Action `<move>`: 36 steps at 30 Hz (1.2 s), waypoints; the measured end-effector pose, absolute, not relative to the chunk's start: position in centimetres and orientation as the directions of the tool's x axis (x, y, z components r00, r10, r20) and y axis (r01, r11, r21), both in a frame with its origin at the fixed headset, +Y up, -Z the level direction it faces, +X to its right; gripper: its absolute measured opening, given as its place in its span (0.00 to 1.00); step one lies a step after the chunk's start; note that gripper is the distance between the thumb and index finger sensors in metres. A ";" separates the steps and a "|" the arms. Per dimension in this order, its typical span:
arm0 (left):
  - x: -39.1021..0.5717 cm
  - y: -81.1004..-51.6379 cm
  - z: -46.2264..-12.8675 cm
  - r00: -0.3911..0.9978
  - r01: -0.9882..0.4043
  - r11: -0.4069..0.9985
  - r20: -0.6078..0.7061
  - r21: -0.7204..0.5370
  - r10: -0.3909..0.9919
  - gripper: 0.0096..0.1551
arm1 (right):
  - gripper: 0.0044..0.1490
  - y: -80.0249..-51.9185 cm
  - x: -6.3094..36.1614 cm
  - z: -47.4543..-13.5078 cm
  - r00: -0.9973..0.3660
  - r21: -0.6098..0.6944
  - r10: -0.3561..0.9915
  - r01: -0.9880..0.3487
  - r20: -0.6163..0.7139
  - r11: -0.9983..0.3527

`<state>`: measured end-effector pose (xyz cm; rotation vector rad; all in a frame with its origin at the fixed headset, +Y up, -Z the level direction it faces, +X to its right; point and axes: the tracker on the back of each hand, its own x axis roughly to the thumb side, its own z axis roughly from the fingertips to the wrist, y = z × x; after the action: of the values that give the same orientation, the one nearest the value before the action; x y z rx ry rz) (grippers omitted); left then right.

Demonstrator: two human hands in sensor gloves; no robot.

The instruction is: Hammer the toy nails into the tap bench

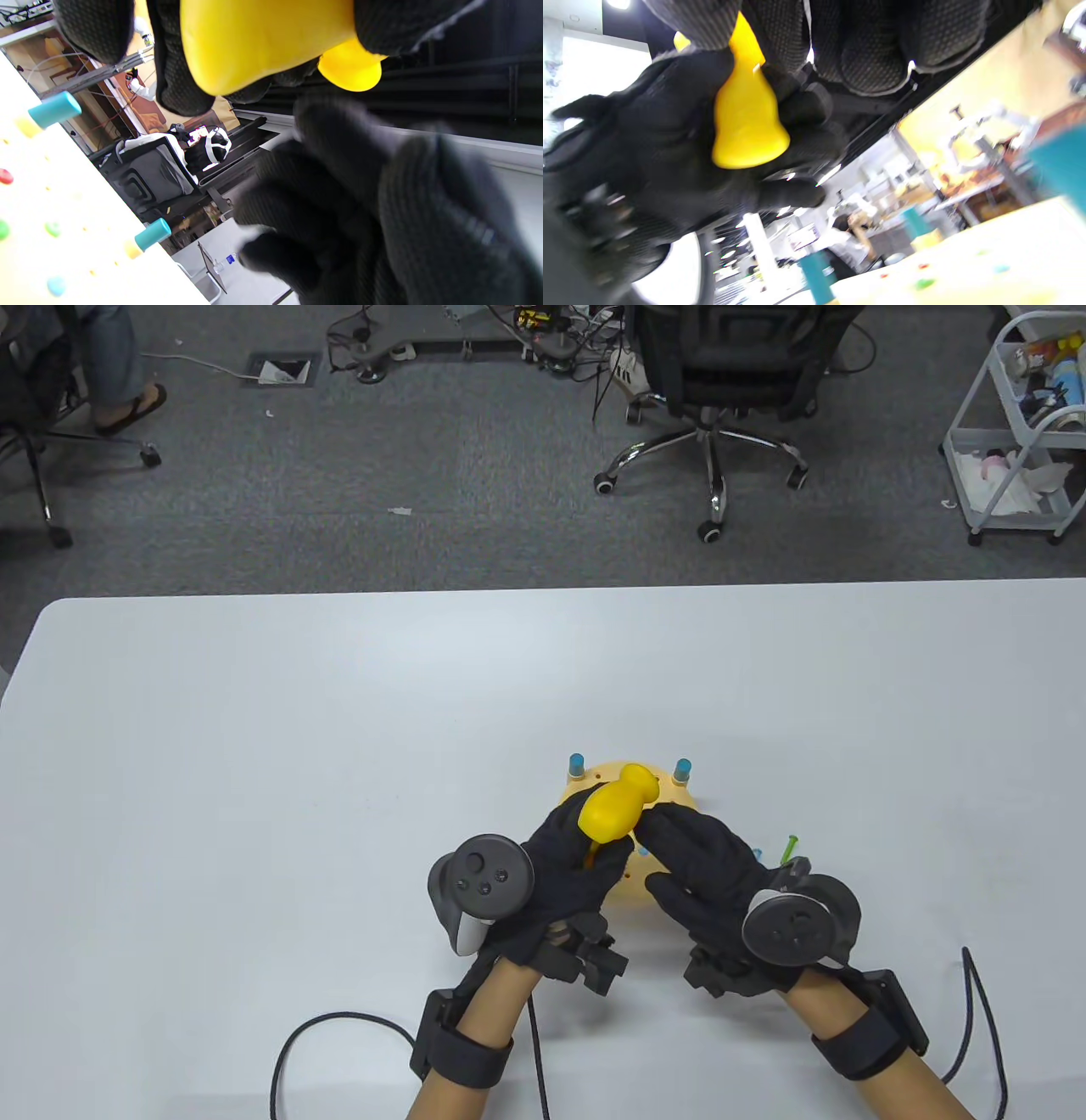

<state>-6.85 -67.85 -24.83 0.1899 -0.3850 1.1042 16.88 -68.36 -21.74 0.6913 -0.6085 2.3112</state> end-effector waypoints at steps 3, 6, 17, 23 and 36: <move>-9.1 -67.8 -25.2 0.408 -0.892 0.450 0.362 -0.036 0.838 0.36 | 0.41 -67.7 20.7 -22.3 -0.773 -0.378 0.360 -0.589 0.523 -0.715; -11.4 -68.3 -25.1 0.492 -0.864 0.499 0.313 0.063 0.812 0.37 | 0.40 -68.1 25.7 -23.6 -0.853 -0.446 0.387 -0.515 0.349 -0.732; -12.4 -69.6 -25.9 0.592 -0.805 0.581 0.232 0.121 0.772 0.38 | 0.36 -75.7 29.4 -29.8 -0.975 0.044 0.090 -0.101 -0.204 -0.994; -13.2 -70.0 -25.8 0.535 -0.844 0.525 0.223 0.104 0.815 0.38 | 0.39 -77.4 26.4 -31.8 -0.947 0.174 -0.115 0.065 -0.300 -0.983; -12.3 -70.1 -25.5 0.563 -0.823 0.561 0.244 0.084 0.789 0.38 | 0.39 -77.7 24.5 -32.3 -0.910 0.240 -0.158 0.067 -0.383 -0.969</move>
<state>-12.26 -70.07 -25.47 0.1969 -0.1870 0.9563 24.55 -77.68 -32.35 -0.6644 0.3632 3.1680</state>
